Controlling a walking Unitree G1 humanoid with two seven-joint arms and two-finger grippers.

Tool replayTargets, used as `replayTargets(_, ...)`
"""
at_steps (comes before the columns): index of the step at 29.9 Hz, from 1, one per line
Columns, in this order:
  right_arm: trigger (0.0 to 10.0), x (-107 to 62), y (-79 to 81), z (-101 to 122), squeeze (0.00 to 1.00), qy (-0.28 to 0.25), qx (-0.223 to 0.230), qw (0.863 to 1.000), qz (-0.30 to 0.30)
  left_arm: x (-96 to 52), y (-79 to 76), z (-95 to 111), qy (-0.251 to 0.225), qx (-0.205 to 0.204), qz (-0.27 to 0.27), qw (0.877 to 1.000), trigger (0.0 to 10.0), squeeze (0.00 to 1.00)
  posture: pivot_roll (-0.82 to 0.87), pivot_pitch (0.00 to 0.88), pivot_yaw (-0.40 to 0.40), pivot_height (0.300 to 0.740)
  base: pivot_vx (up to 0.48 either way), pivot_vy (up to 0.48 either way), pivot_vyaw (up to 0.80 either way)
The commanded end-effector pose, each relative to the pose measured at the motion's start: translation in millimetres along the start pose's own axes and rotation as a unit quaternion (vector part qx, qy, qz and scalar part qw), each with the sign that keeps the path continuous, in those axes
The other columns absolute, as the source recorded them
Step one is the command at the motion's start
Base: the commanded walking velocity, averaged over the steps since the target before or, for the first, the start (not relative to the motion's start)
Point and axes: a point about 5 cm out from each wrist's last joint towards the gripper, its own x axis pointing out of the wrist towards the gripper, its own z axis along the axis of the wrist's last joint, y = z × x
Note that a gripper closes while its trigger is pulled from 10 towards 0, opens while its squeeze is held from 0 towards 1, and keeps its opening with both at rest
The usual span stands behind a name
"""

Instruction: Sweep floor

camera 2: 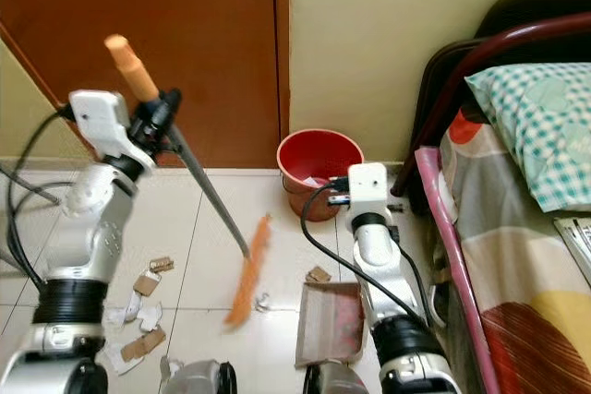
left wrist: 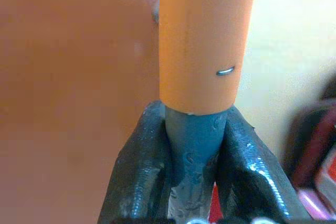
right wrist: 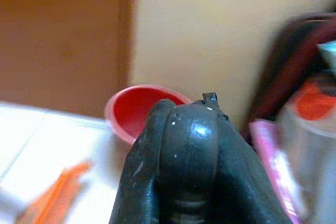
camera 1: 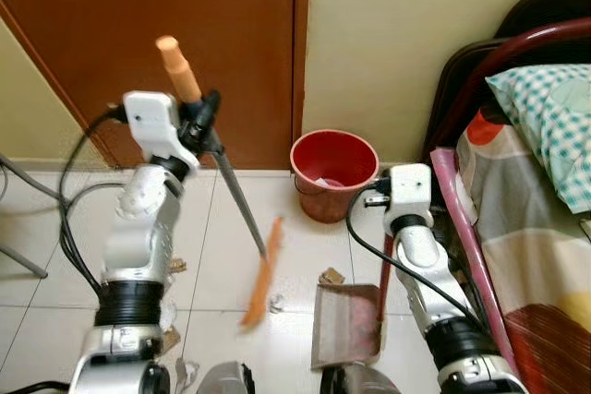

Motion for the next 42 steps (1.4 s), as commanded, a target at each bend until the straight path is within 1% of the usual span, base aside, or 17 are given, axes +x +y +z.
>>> replayTargets(1,10.0,-3.3,16.8,-8,0.00,0.030,0.010,0.997,0.070,1.5,6.8,11,-0.030,0.022,0.011,0.999,10.0,0.00,0.03,0.092,0.020,0.740,0.000,0.000,0.00)
replayTargets(3,10.0,-3.8,18.9,-8,0.00,0.032,0.011,0.996,0.081,0.8,8.7,9,-0.027,0.025,0.014,0.999,10.0,0.00,0.03,0.091,0.020,0.740,0.000,0.000,0.00)
replayTargets(5,10.0,-4.2,22.8,-1,0.00,0.022,0.005,0.993,0.120,-5.5,12.2,-3,-0.006,0.036,0.021,0.999,10.0,0.00,0.03,0.090,0.019,0.740,0.000,0.000,0.00)
replayTargets(10,10.0,-1.5,22.4,13,0.00,-0.003,0.004,0.989,0.147,-12.6,10.2,-18,0.015,0.039,0.021,0.999,10.0,0.00,0.02,0.087,0.015,0.740,0.000,0.000,0.00)
replayTargets(12,10.0,0.8,21.1,27,0.00,-0.035,0.012,0.987,0.158,-15.6,9.5,-25,0.025,0.042,0.020,0.999,10.0,0.00,0.02,0.086,0.014,0.740,0.000,0.000,0.00)
replayTargets(13,10.0,2.8,18.4,42,0.00,-0.071,0.009,0.984,0.162,-17.5,9.3,-30,0.031,0.046,0.019,0.998,10.0,0.00,0.02,0.086,0.014,0.740,0.000,0.000,0.00)
replayTargets(14,10.0,4.3,14.5,57,0.00,-0.106,-0.009,0.981,0.160,-18.7,9.2,-33,0.034,0.049,0.019,0.998,10.0,0.00,0.02,0.085,0.012,0.740,0.000,0.000,0.00)
replayTargets(16,10.0,5.6,10.2,67,0.00,-0.131,-0.032,0.979,0.154,-19.7,9.2,-35,0.037,0.053,0.019,0.998,10.0,0.00,0.02,0.085,0.012,0.740,0.000,0.000,0.00)
replayTargets(17,10.0,7.2,4.7,77,0.00,-0.155,-0.055,0.976,0.144,-20.1,9.2,-35,0.038,0.054,0.019,0.998,10.0,0.00,0.02,0.084,0.010,0.740,0.000,0.000,0.00)
replayTargets(19,10.0,8.3,0.0,83,0.00,-0.167,-0.065,0.975,0.133,-20.3,9.2,-36,0.039,0.055,0.019,0.998,10.0,0.00,0.02,0.085,0.010,0.740,0.000,0.000,0.00)
replayTargets(22,10.0,11.5,-12.7,93,0.00,-0.181,-0.073,0.976,0.096,-21.2,8.9,-38,0.042,0.060,0.018,0.997,10.0,0.00,0.02,0.087,0.010,0.740,0.000,0.000,0.00)
replayTargets(24,10.0,11.5,-16.4,97,0.00,-0.191,-0.096,0.973,0.090,-21.5,8.9,-39,0.042,0.062,0.018,0.997,10.0,0.00,0.02,0.088,0.011,0.740,0.000,0.000,0.00)
replayTargets(27,10.0,13.2,-23.6,94,0.00,-0.185,-0.110,0.973,0.076,-22.2,7.4,-41,0.045,0.061,0.016,0.997,10.0,0.00,0.01,0.090,0.013,0.740,0.000,0.000,0.00)
replayTargets(33,10.0,14.5,-26.4,78,0.00,-0.160,-0.144,0.975,0.057,-23.0,3.8,-43,0.048,0.062,0.007,0.997,10.0,0.00,0.02,0.094,0.015,0.740,0.000,0.000,0.00)
replayTargets(36,10.0,15.4,-24.5,64,0.00,-0.141,-0.165,0.975,0.049,-24.2,1.9,-45,0.052,0.060,0.001,0.997,10.0,0.00,0.02,0.094,0.015,0.740,0.000,0.000,0.00)
replayTargets(38,10.0,15.9,-22.5,58,0.00,-0.132,-0.168,0.976,0.046,-25.1,-0.2,-47,0.057,0.058,-0.006,0.997,10.0,0.00,0.02,0.094,0.015,0.740,0.000,0.000,0.00)
replayTargets(42,10.0,19.1,-13.1,43,0.00,-0.104,-0.186,0.976,0.040,-27.2,-4.8,-49,0.060,0.057,-0.019,0.996,10.0,0.00,0.03,0.100,0.020,0.740,0.000,0.000,0.00)
